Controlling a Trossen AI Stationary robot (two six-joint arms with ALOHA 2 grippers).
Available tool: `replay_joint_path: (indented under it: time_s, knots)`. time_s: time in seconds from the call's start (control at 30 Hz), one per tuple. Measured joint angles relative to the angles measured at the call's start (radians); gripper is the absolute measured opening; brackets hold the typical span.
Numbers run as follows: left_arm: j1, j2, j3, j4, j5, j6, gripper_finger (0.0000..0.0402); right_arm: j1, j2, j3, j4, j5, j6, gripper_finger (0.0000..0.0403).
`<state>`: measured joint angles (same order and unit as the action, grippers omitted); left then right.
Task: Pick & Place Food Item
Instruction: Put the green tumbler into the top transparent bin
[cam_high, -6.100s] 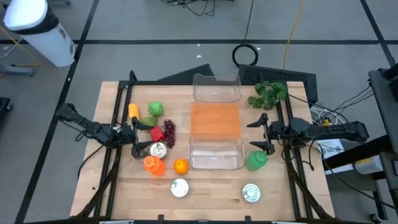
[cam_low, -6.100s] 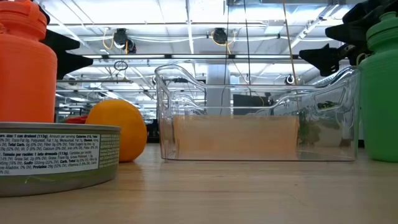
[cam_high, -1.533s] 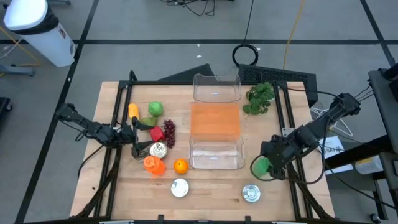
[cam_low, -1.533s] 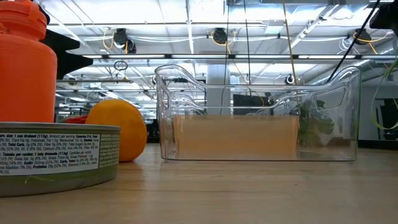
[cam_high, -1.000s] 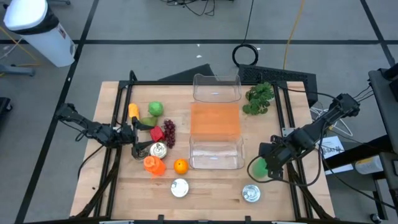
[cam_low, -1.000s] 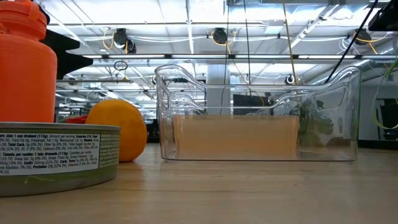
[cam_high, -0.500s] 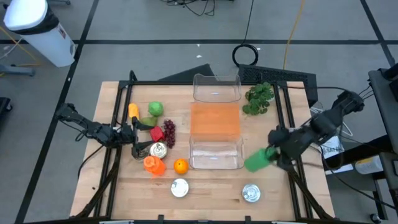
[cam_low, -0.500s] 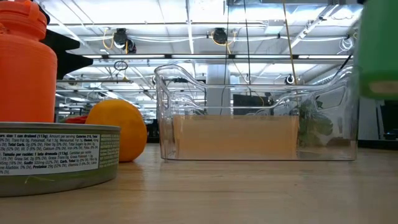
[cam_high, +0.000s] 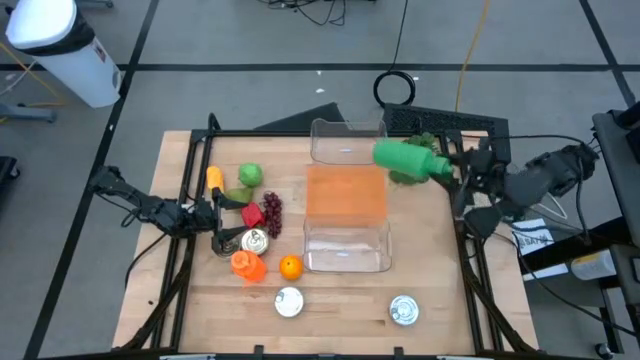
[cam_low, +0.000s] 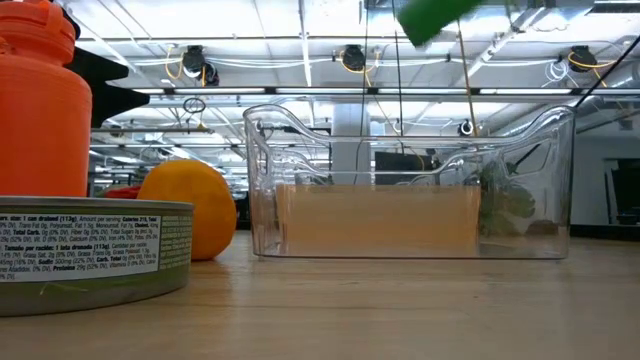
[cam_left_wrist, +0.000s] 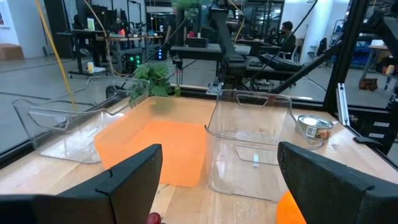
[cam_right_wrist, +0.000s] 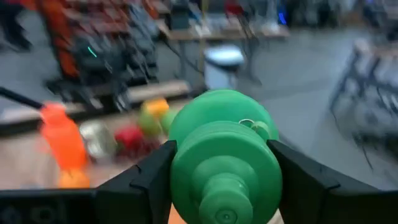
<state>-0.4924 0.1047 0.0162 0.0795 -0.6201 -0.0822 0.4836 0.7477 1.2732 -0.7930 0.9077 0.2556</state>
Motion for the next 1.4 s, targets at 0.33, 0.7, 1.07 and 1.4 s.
replay_joint_path:
  time_s: [0.33,0.7,1.07,1.4]
  knots:
    - [0.000,0.000,0.000,0.000,0.000,0.000,0.0333,-0.395,0.173,0.047,0.438,-0.115,-0.458,0.0206]
    - [0.000,0.000,0.000,0.000,0.000,0.000,0.0333,-0.932,0.612,0.330,0.097,-0.727,-0.268,0.0206]
    - [0.000,0.000,0.000,0.000,0.000,0.000,0.0333,-1.183,1.031,0.621,-0.330,-0.887,-0.323,0.0206]
    - [0.000,0.000,0.000,0.000,0.000,0.000,0.0333,-1.204,1.105,0.589,-0.335,-0.886,-0.357,0.0206]
